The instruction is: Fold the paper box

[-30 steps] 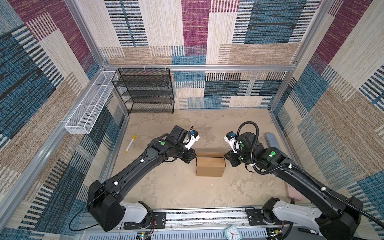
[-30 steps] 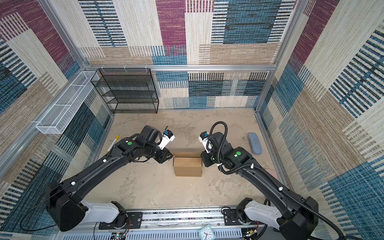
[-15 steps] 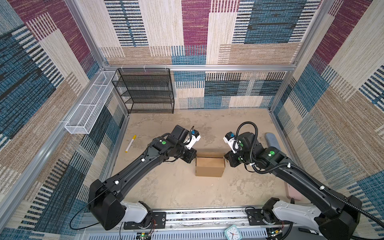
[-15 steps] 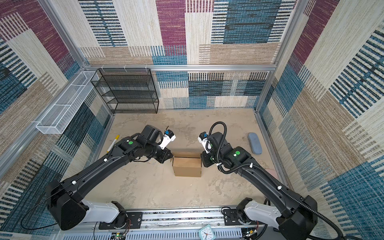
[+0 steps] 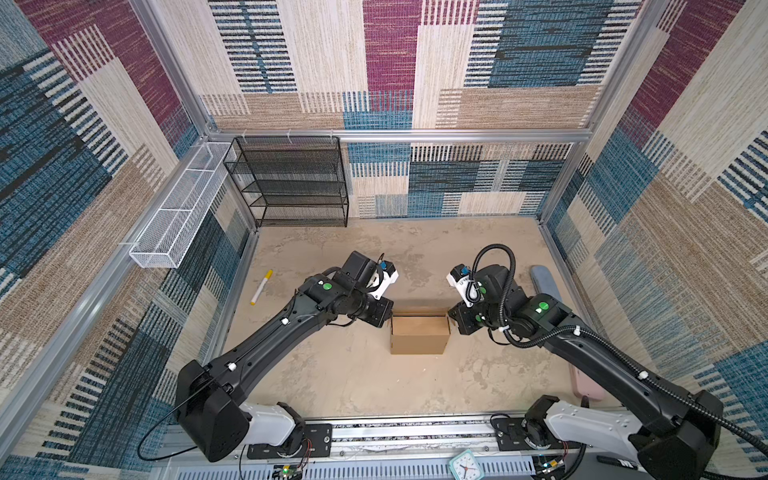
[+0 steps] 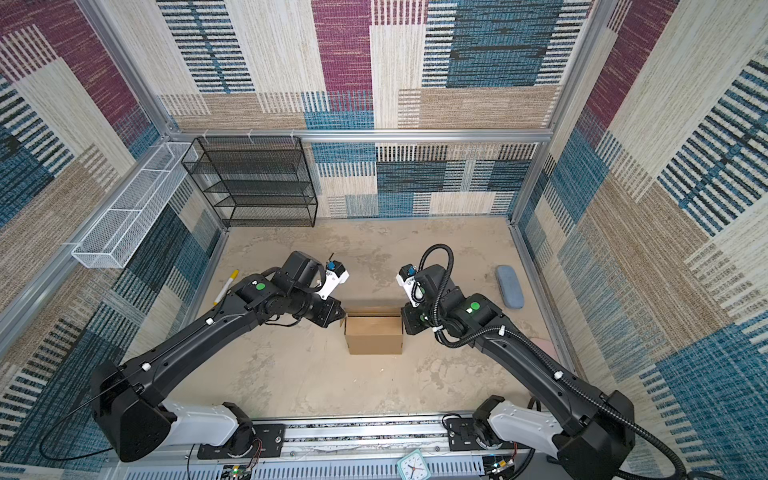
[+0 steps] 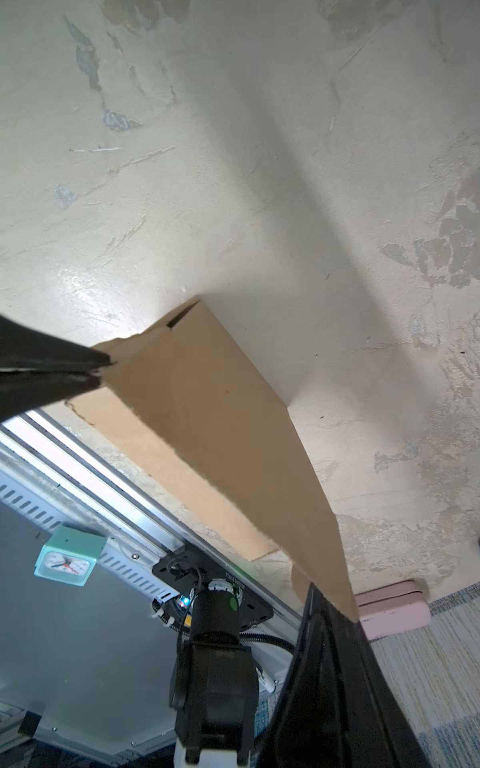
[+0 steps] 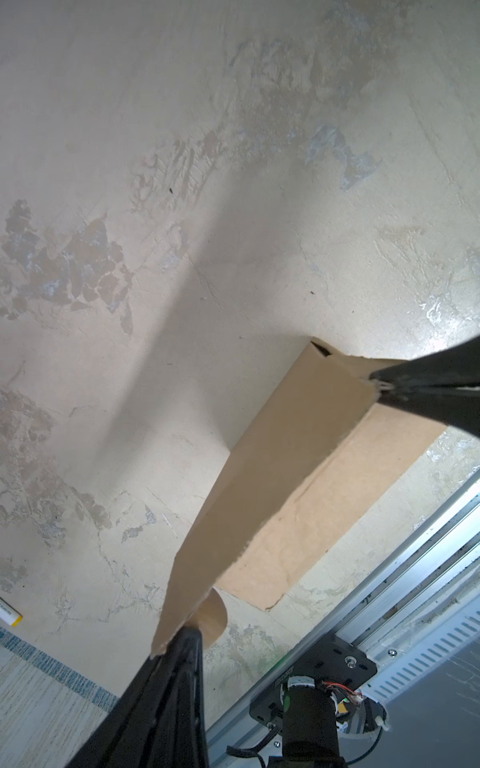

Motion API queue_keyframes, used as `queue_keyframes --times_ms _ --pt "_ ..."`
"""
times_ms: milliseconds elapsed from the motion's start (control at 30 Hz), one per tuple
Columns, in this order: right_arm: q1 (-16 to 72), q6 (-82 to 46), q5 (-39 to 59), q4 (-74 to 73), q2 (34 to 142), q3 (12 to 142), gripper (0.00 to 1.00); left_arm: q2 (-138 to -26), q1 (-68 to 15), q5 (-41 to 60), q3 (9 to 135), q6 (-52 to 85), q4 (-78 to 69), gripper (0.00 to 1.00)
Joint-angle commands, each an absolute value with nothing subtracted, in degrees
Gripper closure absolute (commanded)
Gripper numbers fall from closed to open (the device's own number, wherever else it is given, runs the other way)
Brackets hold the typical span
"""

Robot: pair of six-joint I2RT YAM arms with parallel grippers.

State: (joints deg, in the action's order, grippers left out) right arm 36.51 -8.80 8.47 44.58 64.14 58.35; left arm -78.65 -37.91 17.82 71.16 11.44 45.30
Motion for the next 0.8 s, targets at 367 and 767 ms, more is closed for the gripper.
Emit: queue_keyframes --times_ms 367,767 --pt "37.3 -11.2 12.9 41.5 64.4 58.7 1.00 -79.1 -38.3 25.2 73.1 20.2 43.7 1.00" --pt "39.6 -13.5 12.8 40.0 64.6 58.1 1.00 -77.8 -38.8 25.5 71.4 24.6 41.3 1.00"
